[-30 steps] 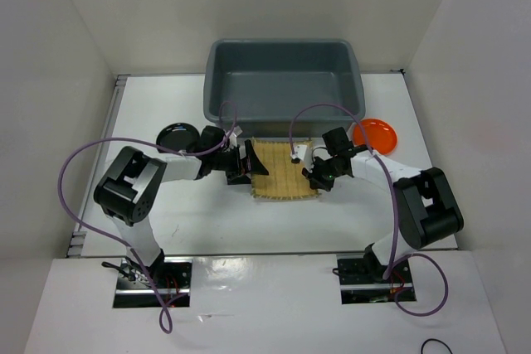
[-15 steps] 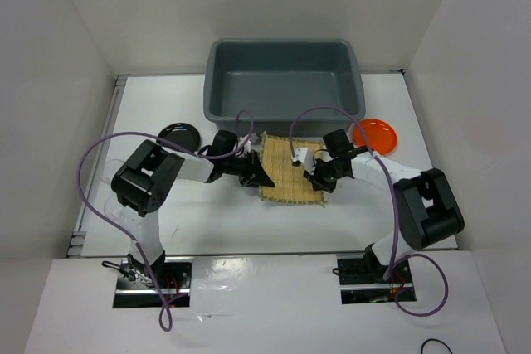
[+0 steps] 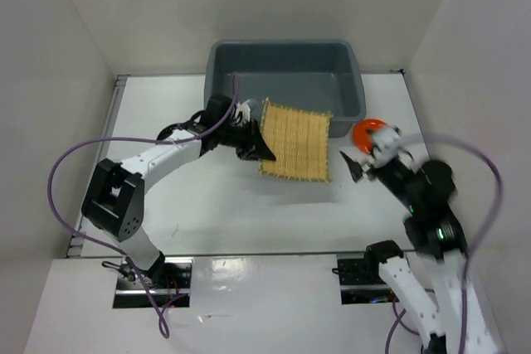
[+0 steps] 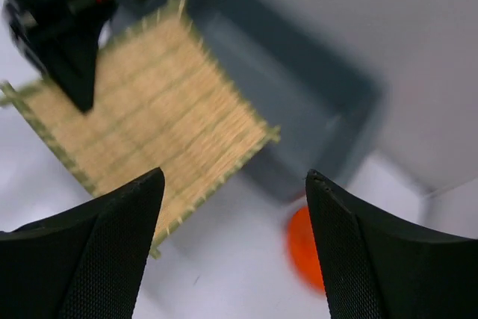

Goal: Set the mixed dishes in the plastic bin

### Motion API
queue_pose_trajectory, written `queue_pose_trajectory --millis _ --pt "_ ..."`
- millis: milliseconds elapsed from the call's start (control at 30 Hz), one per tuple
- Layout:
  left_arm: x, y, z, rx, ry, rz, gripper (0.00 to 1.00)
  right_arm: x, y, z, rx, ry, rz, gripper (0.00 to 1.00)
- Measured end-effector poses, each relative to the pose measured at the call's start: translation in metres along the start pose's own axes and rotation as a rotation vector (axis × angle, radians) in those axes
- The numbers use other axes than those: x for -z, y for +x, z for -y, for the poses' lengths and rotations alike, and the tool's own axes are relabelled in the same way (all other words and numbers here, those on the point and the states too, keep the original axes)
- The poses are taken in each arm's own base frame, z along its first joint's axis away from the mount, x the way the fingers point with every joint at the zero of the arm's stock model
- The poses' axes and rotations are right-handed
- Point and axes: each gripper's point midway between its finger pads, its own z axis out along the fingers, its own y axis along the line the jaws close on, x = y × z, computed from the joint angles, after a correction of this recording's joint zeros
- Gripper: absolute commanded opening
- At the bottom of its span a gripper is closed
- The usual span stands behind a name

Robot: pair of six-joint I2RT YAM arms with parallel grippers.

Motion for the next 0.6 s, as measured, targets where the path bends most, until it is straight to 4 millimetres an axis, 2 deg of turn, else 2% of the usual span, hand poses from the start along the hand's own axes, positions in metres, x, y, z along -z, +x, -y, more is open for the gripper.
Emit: queue_pose_trajectory --millis 67,133,167,200,233,333,433,500,567,600 --pt "0.012 -0.017 0.034 -0.035 0.044 0.022 0.0 0.057 -0.041 0.004 0.051 0.167 0.226 0.83" --pt "0.024 -0.044 0.069 -0.07 0.084 0.053 0.0 0.101 -0.053 -0.001 0.079 0.274 0.355 0.85" --pt "0.03 -0.06 0.088 -0.095 0.112 0.071 0.0 0.114 -0.053 0.0 0.081 0.323 0.388 0.85" --pt "0.036 -0.078 0.106 -0.128 0.144 0.096 0.0 0.12 -0.047 0.004 0.076 0.371 0.393 0.85" --pt "0.043 -0.095 0.121 -0.154 0.165 0.121 0.0 0.12 -0.038 0.01 0.068 0.416 0.373 0.89" --pt "0.056 -0.152 0.153 -0.215 0.216 0.183 0.0 0.109 0.002 0.025 0.039 0.513 0.262 0.95" --pt "0.055 -0.209 0.164 -0.255 0.244 0.242 0.0 0.102 0.033 0.03 0.014 0.554 0.183 0.97" --pt "0.045 -0.239 0.155 -0.275 0.283 0.272 0.0 0.104 0.035 0.031 0.012 0.57 0.182 0.97" --pt "0.025 -0.253 0.128 -0.239 0.298 0.259 0.0 0.108 0.032 0.032 0.016 0.584 0.195 0.97" --pt "0.01 -0.257 0.107 -0.192 0.282 0.239 0.0 0.109 0.031 0.033 0.017 0.591 0.2 0.97"
